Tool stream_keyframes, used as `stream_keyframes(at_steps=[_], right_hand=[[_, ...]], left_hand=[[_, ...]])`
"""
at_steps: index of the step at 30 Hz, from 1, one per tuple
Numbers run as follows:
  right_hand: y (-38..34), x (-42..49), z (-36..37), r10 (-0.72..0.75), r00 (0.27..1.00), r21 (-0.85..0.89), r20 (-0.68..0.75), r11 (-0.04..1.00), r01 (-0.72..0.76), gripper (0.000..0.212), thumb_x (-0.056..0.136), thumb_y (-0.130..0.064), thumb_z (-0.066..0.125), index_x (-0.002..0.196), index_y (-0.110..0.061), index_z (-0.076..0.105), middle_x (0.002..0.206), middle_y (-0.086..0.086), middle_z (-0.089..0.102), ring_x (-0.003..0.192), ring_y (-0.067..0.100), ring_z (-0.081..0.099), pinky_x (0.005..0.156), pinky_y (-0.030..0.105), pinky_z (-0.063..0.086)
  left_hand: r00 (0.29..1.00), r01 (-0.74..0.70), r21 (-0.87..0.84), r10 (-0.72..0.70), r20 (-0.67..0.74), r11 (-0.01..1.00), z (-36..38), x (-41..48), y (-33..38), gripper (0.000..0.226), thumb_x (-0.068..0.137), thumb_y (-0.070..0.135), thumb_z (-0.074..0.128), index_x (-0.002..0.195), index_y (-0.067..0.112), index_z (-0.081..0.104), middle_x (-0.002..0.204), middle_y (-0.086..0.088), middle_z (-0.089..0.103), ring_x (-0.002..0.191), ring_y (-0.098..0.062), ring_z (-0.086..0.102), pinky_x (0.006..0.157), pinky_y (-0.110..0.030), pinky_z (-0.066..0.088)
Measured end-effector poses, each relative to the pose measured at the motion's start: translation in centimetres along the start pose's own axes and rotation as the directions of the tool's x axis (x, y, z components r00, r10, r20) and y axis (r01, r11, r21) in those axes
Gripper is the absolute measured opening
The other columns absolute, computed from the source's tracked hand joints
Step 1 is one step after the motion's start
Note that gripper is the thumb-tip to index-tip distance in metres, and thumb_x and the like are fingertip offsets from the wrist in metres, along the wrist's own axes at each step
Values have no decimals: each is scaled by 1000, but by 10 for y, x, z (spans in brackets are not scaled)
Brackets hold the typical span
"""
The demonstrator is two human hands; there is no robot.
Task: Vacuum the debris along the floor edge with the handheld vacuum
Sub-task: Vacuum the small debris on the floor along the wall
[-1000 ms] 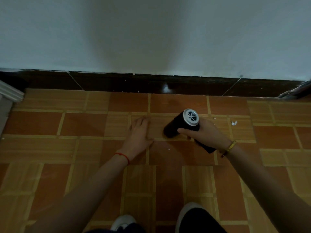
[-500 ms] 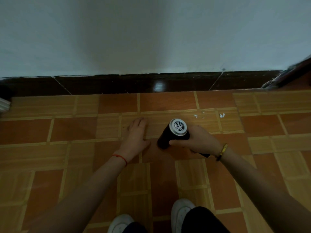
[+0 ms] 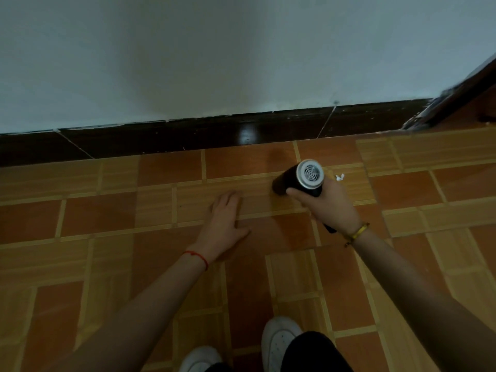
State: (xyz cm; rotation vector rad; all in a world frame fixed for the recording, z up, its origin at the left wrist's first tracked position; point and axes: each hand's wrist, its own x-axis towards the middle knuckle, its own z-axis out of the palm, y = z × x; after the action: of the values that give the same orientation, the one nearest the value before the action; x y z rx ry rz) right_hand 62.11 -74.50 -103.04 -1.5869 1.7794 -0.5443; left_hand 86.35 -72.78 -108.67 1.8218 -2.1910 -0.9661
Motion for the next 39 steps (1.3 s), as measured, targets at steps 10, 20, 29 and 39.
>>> stream_keyframes(at_steps=[10,20,29,39], right_hand=[[36,16,-21,108,988,85,-108,991,-99,68,76,-57,69,128,-17,53,100,6,71,78,15,60,60,21,45],[39,13,-39,100,974,34,-204,995,-95,59,80,-48,71,125,-13,55,100,-5,67,74,5,61,58,13,44],[43,12,-53,141,977,46,-160,990,-135,59,80,-50,70,126,-17,51,89,0,72,50,4,60,53,25,55],[46,3,-55,208,973,58,-97,977,-203,49,79,-52,70,115,-28,49,74,3,72,43,16,64,47,33,57]], left_hand=[[995,-87,53,84,60,995,18,24,25,85,83,38,73,152,19,29,157,-8,31,146,-29,25,121,-49,20],[985,-161,85,155,81,983,32,50,45,85,81,35,76,151,18,31,157,-9,31,145,-28,28,120,-47,22],[968,-237,143,222,115,961,42,62,57,84,81,37,75,151,19,31,157,-7,30,145,-27,25,120,-48,20],[971,-237,206,229,64,949,46,61,54,85,79,38,75,150,19,34,157,-2,31,145,-22,26,120,-45,19]])
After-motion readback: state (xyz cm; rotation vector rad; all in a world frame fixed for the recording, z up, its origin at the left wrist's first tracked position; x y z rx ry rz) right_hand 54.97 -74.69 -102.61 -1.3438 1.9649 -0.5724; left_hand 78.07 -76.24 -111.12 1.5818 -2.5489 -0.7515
